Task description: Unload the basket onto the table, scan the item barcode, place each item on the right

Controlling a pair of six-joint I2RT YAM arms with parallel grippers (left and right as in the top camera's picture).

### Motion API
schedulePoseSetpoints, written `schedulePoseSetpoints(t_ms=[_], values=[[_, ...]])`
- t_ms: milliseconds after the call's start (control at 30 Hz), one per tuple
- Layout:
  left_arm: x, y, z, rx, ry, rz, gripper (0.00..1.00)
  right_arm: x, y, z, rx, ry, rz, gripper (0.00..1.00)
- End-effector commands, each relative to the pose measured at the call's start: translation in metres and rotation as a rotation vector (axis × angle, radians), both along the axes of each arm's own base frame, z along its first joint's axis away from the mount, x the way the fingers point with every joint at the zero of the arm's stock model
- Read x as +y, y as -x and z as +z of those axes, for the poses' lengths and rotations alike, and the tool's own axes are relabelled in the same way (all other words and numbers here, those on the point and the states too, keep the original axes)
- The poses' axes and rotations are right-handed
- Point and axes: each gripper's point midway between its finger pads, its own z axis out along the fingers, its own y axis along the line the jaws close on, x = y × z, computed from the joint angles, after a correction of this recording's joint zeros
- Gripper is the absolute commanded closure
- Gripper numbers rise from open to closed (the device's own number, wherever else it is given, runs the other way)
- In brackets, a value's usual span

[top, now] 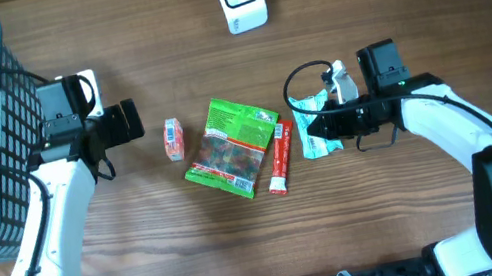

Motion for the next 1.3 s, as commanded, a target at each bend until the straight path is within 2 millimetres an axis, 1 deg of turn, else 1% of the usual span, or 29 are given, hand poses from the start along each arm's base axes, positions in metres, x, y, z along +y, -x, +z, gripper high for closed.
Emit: schedulePoseSetpoints(t_ms=[0, 100, 267, 333, 400, 467, 600, 667, 700, 733, 767, 800, 833, 867, 900, 967, 1000, 1033, 1067, 1100, 1133, 1200, 1267], values=[[0.003, -0.004, 0.011, -0.031, -0.01, 0.005, 0.0, -0.004, 0.01, -0.017, -0.007, 0.019, 0.018, 0.96], [0.003, -0.004, 0.011, -0.031, -0.01, 0.005, 0.0, -0.004, 0.014, -0.035, -0.028, 0.014, 0.014, 0.96], [0.003, -0.004, 0.011, -0.031, -0.01, 0.005, 0.0, -0.005, 0.022, -0.067, 0.011, 0.012, -0.007, 0.96], [0.003, -0.004, 0.011, -0.031, -0.01, 0.005, 0.0, -0.006, 0.024, -0.075, 0.042, 0.013, -0.022, 0.96], [0.003, -0.004, 0.011, -0.031, -0.01, 0.005, 0.0, -0.007, 0.024, -0.078, 0.048, 0.023, -0.026, 0.96], [0.003, -0.004, 0.011, -0.031, -0.01, 0.005, 0.0, -0.014, 0.027, -0.084, 0.067, 0.069, -0.041, 0.84], [0.003, -0.004, 0.011, -0.031, -0.01, 0.005, 0.0, -0.016, 0.032, -0.085, 0.087, 0.08, -0.039, 0.59], [0.003, -0.004, 0.011, -0.031, -0.01, 0.005, 0.0, -0.017, 0.032, -0.086, 0.087, 0.087, -0.041, 0.56], [0.003, -0.004, 0.011, -0.032, -0.01, 0.005, 0.0, -0.018, 0.031, -0.087, 0.086, 0.099, -0.046, 0.44], [0.003, -0.004, 0.011, -0.032, -0.01, 0.005, 0.0, -0.02, 0.032, -0.089, 0.089, 0.113, -0.05, 0.26], [0.003, -0.004, 0.011, -0.032, -0.01, 0.005, 0.0, -0.02, 0.032, -0.089, 0.092, 0.109, -0.049, 0.21], [0.003, -0.004, 0.011, -0.031, -0.01, 0.005, 0.0, -0.014, 0.032, -0.084, 0.091, 0.072, -0.037, 0.18], [0.003, -0.004, 0.011, -0.032, -0.01, 0.005, 0.0, -0.004, 0.028, -0.072, 0.084, 0.003, -0.016, 0.16], [0.003, -0.004, 0.011, -0.032, -0.01, 0.005, 0.0, 0.003, 0.025, -0.061, 0.067, -0.051, 0.009, 0.16], [0.003, -0.004, 0.011, -0.031, -0.01, 0.005, 0.0, 0.015, 0.019, -0.042, 0.032, -0.134, 0.052, 0.16], [0.003, -0.004, 0.011, -0.031, -0.01, 0.005, 0.0, 0.027, 0.012, -0.015, -0.011, -0.233, 0.098, 0.18], [0.003, -0.004, 0.011, -0.032, -0.01, 0.005, 0.0, 0.03, 0.008, -0.002, -0.03, -0.266, 0.11, 0.25], [0.003, -0.004, 0.011, -0.032, -0.01, 0.005, 0.0, 0.031, 0.006, 0.003, -0.04, -0.266, 0.11, 0.4], [0.003, -0.004, 0.011, -0.032, -0.01, 0.005, 0.0, 0.03, 0.004, 0.004, -0.052, -0.256, 0.108, 0.65], [0.003, -0.004, 0.011, -0.031, -0.01, 0.005, 0.0, 0.028, 0.003, 0.001, -0.053, -0.233, 0.1, 0.83], [0.003, -0.004, 0.011, -0.031, -0.01, 0.005, 0.0, 0.024, 0.003, -0.006, -0.051, -0.196, 0.087, 0.96], [0.003, -0.004, 0.011, -0.031, -0.01, 0.005, 0.0, 0.014, 0.003, -0.021, -0.047, -0.114, 0.06, 0.96], [0.003, -0.004, 0.011, -0.032, -0.01, 0.005, 0.0, 0.011, 0.004, -0.028, -0.051, -0.095, 0.052, 0.96]])
